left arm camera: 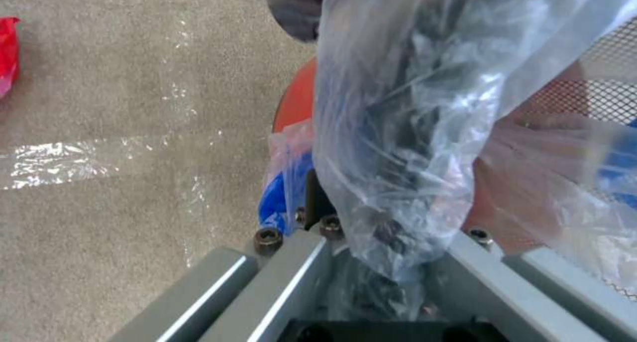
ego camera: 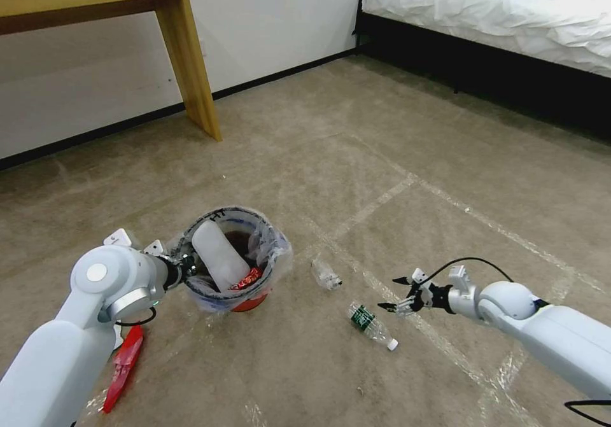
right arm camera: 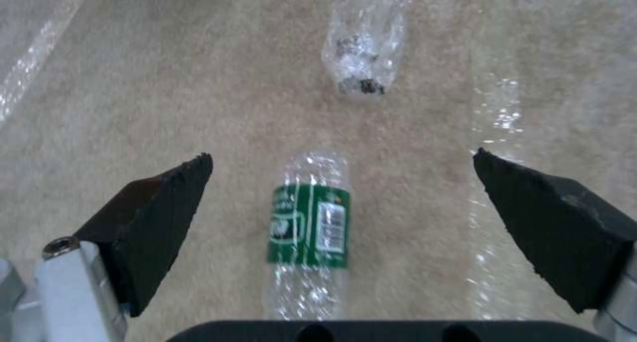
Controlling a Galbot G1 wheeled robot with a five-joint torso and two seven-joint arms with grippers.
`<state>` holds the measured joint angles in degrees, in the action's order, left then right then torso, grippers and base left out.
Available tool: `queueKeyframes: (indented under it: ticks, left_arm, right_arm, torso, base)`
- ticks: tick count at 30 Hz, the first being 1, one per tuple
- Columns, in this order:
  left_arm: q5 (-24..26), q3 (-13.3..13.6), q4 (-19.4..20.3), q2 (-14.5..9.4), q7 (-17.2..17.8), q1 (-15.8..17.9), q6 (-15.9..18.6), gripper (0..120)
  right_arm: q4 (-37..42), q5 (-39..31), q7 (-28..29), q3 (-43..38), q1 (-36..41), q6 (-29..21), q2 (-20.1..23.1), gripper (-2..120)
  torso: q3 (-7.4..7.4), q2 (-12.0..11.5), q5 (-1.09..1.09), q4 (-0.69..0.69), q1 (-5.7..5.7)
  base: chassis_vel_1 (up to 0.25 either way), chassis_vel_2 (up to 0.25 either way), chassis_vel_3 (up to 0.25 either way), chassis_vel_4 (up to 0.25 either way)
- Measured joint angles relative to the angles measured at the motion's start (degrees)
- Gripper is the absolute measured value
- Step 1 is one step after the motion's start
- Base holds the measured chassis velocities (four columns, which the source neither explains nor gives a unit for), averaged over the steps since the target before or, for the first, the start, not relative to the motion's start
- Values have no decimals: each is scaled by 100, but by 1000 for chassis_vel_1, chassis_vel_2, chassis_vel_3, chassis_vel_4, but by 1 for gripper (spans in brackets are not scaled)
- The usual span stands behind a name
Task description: Pick up the trash bin and place the garbage on the floor into it.
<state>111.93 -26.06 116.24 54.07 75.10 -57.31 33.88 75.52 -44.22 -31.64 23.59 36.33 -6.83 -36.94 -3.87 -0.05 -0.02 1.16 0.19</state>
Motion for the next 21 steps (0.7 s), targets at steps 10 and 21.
queueKeyframes:
  ticks: [10, 21]
  left_arm:
    - [-11, 16, -56, 0, -13, 13, 9, 0]
    - [-128, 53, -94, 49, -55, -8, 20, 0]
  right_arm:
    - [-242, -59, 191, 154, 7, -130, -477, 100]
    - [-396, 8, 652, 131, 176, -377, -616, 100]
  torso:
    - [0, 0, 1, 0, 0]
    - [0, 0, 1, 1, 0]
  base:
    - [0, 0, 0, 0]
    - [0, 0, 0, 0]
